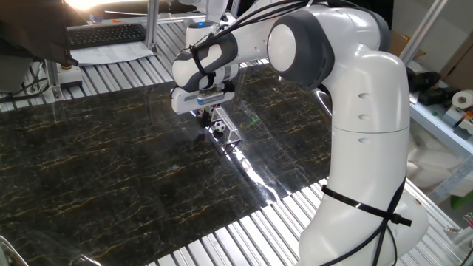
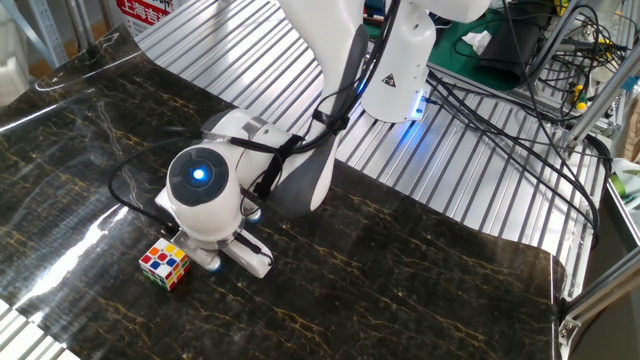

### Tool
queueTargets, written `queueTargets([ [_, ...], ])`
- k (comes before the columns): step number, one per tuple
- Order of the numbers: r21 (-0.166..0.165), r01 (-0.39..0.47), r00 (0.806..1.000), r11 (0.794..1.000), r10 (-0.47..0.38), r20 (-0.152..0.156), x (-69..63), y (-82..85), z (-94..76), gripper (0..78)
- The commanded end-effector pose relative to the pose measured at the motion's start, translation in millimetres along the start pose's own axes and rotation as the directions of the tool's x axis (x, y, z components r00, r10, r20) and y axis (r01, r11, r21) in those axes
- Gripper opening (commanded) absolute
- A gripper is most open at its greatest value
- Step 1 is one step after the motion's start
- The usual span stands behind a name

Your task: Push the soccer ball into the goal

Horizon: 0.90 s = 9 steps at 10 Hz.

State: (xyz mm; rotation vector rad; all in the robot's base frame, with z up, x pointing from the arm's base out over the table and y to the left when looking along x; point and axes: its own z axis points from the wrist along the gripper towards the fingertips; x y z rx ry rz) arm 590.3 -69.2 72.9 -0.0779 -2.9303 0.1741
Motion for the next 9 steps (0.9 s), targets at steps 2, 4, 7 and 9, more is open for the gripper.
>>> queueTargets([
  [2, -0.020, -0.022, 1.000, 1.000, 0.022, -0.003, 1.8, 8.9, -11.9, 0.0],
  [4, -0.084, -0.045, 0.999, 0.995, 0.047, 0.016, 2.1, 13.1, -14.5, 0.0],
  [7, -0.110, -0.068, 0.996, 0.992, 0.074, 0.052, 7.0, 33.3, -28.4, 0.0],
  [9, -0.145, -0.067, 0.995, 0.987, 0.077, 0.066, 11.8, 43.3, -37.9, 0.0],
])
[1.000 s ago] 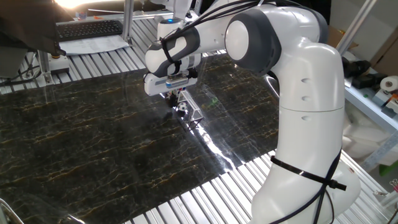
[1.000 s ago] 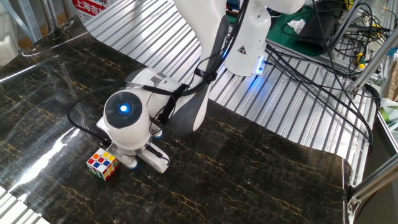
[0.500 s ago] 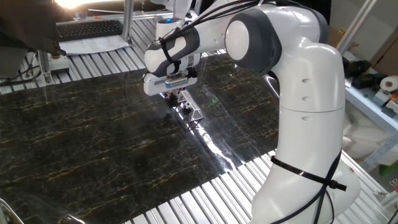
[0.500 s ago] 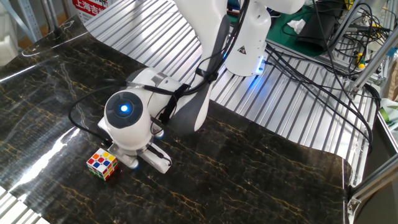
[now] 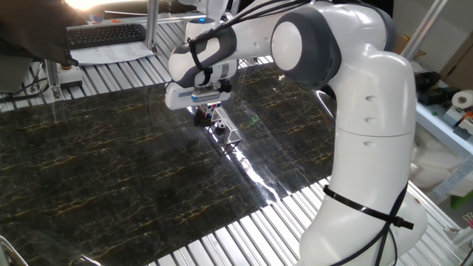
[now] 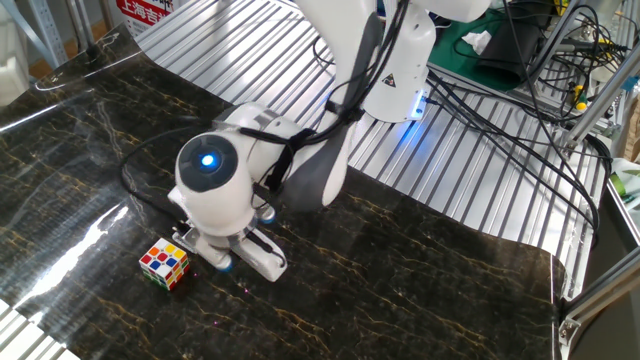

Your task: Push the soccer ball into the goal

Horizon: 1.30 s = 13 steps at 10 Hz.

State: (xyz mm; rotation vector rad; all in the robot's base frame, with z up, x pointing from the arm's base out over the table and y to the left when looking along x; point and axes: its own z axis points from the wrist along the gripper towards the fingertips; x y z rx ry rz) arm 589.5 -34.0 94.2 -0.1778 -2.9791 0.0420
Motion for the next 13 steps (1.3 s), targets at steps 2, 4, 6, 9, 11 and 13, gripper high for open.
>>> queueTargets([
  [2, -0.089, 0.009, 0.999, 0.996, -0.005, 0.044, 18.4, 21.5, -42.6, 0.0],
  [4, -0.086, 0.017, 0.999, 0.996, -0.012, 0.053, 20.6, 25.6, -54.6, 0.0],
  [6, -0.062, 0.053, 0.997, 0.997, -0.049, 0.067, 24.4, 30.3, -66.6, 0.0],
  [9, -0.034, 0.094, 0.994, 0.995, -0.091, 0.067, 45.1, 38.5, -106.0, 0.0],
  [11, -0.033, 0.111, 0.992, 0.993, -0.109, 0.070, 54.9, 36.9, -116.9, 0.0],
  [13, -0.026, 0.113, 0.991, 0.993, -0.111, 0.072, 64.8, 39.4, -122.3, 0.0],
])
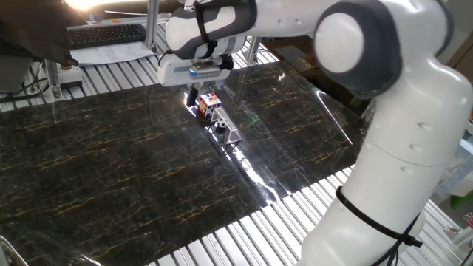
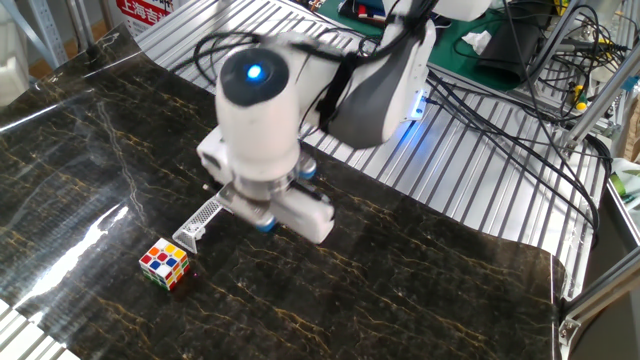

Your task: Push the soccer ball into the goal

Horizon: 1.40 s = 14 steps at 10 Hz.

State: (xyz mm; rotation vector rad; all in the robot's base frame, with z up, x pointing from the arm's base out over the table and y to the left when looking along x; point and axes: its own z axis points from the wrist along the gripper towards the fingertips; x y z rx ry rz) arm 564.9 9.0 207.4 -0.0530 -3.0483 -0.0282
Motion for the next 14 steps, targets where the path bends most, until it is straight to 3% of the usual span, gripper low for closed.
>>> queueTargets([
  [1, 0.013, 0.029, 1.000, 0.999, -0.029, 0.007, 19.3, 6.3, -16.2, 0.0],
  [2, 0.006, 0.071, 0.997, 0.997, -0.071, 0.004, 27.2, 5.8, -22.2, 0.0],
  [4, 0.017, 0.092, 0.995, 0.996, -0.093, 0.027, 29.0, 6.4, -26.3, 0.0],
  [5, 0.060, 0.112, 0.993, 0.992, -0.115, 0.040, 29.3, 4.0, -29.4, 0.0],
  [6, 0.093, 0.117, 0.992, 0.989, -0.121, 0.033, 31.8, 1.2, -31.3, 0.0],
  [7, 0.105, 0.115, 0.993, 0.988, -0.119, 0.027, 38.7, -2.9, -35.1, 0.0],
  [10, 0.086, 0.100, 0.994, 0.991, -0.103, 0.029, 57.6, -18.9, -44.5, 0.0],
  [13, 0.017, 0.076, 0.997, 0.997, -0.077, 0.030, 56.9, -23.6, -44.9, 0.0],
  [14, 0.021, 0.086, 0.996, 0.996, -0.086, 0.028, 59.3, -26.6, -46.1, 0.0],
])
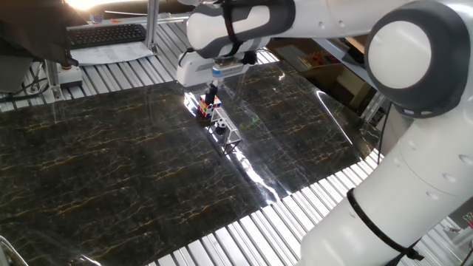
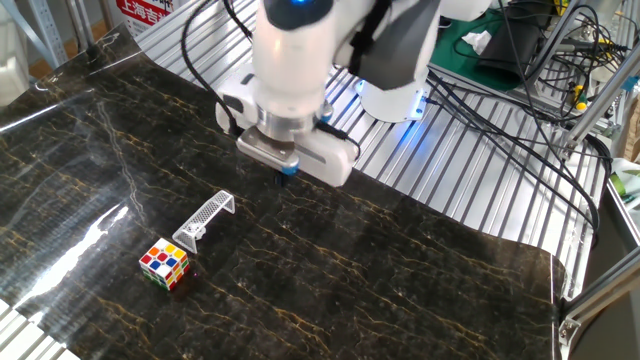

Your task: Push the soccer ball into the goal

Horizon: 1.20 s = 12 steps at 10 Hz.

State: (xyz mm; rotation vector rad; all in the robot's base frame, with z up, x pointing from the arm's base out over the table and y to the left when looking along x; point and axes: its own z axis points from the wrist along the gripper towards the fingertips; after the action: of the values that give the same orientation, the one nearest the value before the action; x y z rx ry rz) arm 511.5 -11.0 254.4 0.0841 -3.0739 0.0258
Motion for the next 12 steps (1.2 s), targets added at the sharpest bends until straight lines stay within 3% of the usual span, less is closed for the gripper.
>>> queueTargets([
  [1, -0.020, -0.003, 1.000, 1.000, 0.003, 0.002, 7.4, -9.1, -5.2, 0.0],
  [3, -0.023, -0.037, 0.999, 0.999, 0.037, 0.003, 16.9, -16.1, -7.9, 0.0],
  [6, -0.038, -0.137, 0.991, 0.990, 0.138, 0.000, 19.6, -16.1, -9.2, 0.0],
  [9, -0.033, -0.154, 0.988, 0.987, 0.155, 0.004, 25.8, -12.5, -15.8, 0.0],
  [12, -0.026, -0.107, 0.994, 0.994, 0.107, 0.006, 20.9, -15.8, -18.0, 0.0],
])
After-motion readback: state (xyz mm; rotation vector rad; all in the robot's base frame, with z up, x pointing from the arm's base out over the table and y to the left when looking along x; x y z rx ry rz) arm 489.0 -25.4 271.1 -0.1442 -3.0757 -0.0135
